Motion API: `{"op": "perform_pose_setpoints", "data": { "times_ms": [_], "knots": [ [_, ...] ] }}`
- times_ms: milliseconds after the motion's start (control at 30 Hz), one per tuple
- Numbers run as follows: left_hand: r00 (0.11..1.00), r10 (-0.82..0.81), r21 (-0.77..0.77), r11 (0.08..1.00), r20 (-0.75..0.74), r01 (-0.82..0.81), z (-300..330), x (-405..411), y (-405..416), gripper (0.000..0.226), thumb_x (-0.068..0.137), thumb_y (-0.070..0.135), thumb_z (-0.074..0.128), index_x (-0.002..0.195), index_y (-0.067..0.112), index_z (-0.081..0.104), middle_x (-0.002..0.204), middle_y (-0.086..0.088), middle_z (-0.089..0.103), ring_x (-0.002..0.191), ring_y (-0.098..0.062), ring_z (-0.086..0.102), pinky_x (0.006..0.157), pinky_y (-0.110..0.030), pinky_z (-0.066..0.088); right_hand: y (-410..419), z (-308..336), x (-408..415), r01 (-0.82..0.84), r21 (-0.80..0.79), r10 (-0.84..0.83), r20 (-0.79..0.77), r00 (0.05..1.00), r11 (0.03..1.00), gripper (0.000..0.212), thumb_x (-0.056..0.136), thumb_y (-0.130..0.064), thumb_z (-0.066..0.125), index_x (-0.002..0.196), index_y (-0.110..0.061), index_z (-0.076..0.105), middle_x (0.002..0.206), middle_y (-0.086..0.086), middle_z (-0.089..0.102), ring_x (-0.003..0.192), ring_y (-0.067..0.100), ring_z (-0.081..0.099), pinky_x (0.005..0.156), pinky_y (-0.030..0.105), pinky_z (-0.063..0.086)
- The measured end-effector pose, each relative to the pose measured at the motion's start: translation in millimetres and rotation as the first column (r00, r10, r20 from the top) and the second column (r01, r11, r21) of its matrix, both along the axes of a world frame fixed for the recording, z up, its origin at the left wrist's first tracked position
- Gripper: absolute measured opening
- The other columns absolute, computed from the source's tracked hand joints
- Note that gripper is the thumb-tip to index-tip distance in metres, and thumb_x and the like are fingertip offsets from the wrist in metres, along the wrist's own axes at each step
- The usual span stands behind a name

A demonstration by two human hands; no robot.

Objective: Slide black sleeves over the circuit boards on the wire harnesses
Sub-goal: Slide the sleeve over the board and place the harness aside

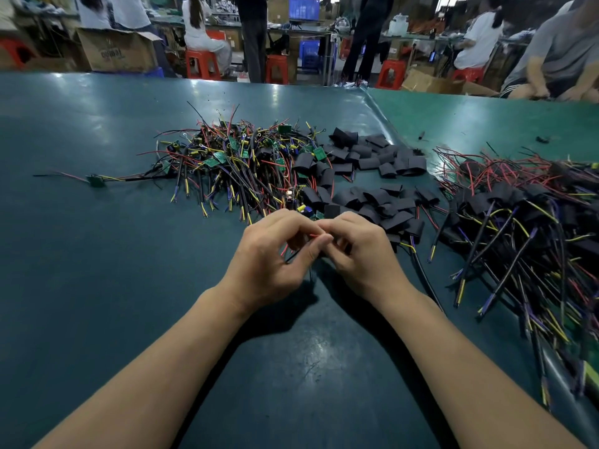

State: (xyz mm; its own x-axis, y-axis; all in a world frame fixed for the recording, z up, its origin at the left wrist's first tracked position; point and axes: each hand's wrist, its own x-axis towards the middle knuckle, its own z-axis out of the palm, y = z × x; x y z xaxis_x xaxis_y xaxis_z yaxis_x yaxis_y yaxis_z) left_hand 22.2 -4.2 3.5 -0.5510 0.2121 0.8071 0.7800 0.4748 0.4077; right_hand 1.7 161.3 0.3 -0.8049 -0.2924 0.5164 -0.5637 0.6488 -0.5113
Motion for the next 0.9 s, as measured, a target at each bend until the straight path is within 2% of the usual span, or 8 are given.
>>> {"op": "perform_pose_setpoints", "data": {
  "times_ms": [200,333,400,500,567,700,800,900],
  "knots": [
    [0.995,-0.098,0.093,0.991,-0.003,0.097,0.9,5.9,0.7,0.019,0.094,0.021,0.060,0.099,0.003,0.063,0.087,-0.005,0.068,0.076,-0.017,0.066,0.069,-0.034,0.055,0.2,-0.4,-3.7,-0.005,-0.134,-0.010,-0.117,0.993,0.991,0.019,0.087,-0.005,0.070,0.105,-0.008,0.076,0.091,0.008,0.072,0.077,0.020,0.066,0.074,0.026,0.052],
    [0.986,-0.058,0.300,0.954,0.154,0.009,-2.1,0.3,-1.9,0.028,0.099,0.032,0.045,0.119,0.013,0.046,0.090,-0.004,0.068,0.074,-0.019,0.065,0.070,-0.035,0.052,-1.2,4.5,-1.6,0.042,-0.638,0.085,0.167,0.982,0.768,0.015,0.092,-0.009,0.066,0.101,-0.018,0.074,0.085,0.000,0.075,0.079,0.012,0.071,0.065,0.034,0.061],
    [0.953,0.126,0.170,0.969,0.277,-0.178,-6.4,-9.2,-5.2,0.033,0.096,0.022,0.051,0.128,0.017,0.043,0.085,0.003,0.067,0.072,-0.016,0.064,0.069,-0.038,0.053,0.2,8.7,-0.5,0.020,-0.701,0.145,0.176,0.974,0.713,0.015,0.095,-0.008,0.061,0.095,-0.016,0.073,0.085,0.000,0.074,0.087,0.018,0.072,0.071,0.039,0.061],
    [0.899,0.237,-0.212,0.963,0.367,-0.168,-12.4,-17.1,-5.8,0.066,0.089,0.019,0.063,0.149,0.025,0.035,0.085,0.005,0.062,0.080,-0.023,0.056,0.079,-0.041,0.048,-1.5,13.0,2.8,-0.002,-0.769,0.237,0.195,0.952,0.640,0.018,0.098,-0.005,0.055,0.089,-0.011,0.070,0.083,0.003,0.071,0.084,0.020,0.068,0.080,0.043,0.058],
    [0.903,0.269,-0.302,0.939,0.335,-0.167,-13.9,-17.2,-5.1,0.062,0.091,0.027,0.064,0.148,0.026,0.040,0.088,0.006,0.062,0.088,-0.022,0.052,0.086,-0.041,0.044,-1.9,15.6,4.2,0.035,-0.847,0.331,0.244,0.911,0.530,0.020,0.099,-0.005,0.050,0.088,-0.007,0.067,0.079,0.003,0.070,0.079,0.017,0.067,0.077,0.037,0.058],
    [0.909,0.278,-0.175,0.957,0.310,-0.233,-11.6,-18.0,-7.0,0.036,0.091,0.031,0.067,0.125,0.023,0.061,0.086,0.009,0.055,0.083,-0.013,0.051,0.085,-0.039,0.048,6.7,25.3,4.5,0.092,-0.935,0.471,0.256,0.844,0.343,0.021,0.099,-0.011,0.048,0.089,-0.004,0.065,0.076,0.007,0.069,0.080,0.020,0.070,0.071,0.032,0.058],
    [0.956,0.169,-0.052,0.986,0.240,-0.161,-5.3,-12.6,-5.0,0.048,0.088,0.031,0.070,0.133,0.027,0.054,0.084,0.018,0.054,0.069,-0.006,0.051,0.072,-0.024,0.049,8.5,28.2,6.2,0.116,-0.937,0.564,0.295,0.772,0.331,0.020,0.090,-0.020,0.054,0.089,-0.007,0.068,0.077,0.010,0.072,0.084,0.024,0.072,0.071,0.033,0.059],
    [0.976,0.184,0.023,0.982,0.117,-0.188,-3.7,-10.2,-3.9,0.031,0.091,0.022,0.068,0.121,0.017,0.063,0.080,0.015,0.059,0.064,-0.014,0.056,0.068,-0.034,0.052,6.1,24.8,6.6,0.107,-0.932,0.603,0.309,0.735,0.347,0.018,0.087,-0.019,0.057,0.089,-0.009,0.072,0.083,0.013,0.073,0.086,0.024,0.072,0.075,0.033,0.059]
  ]
}}
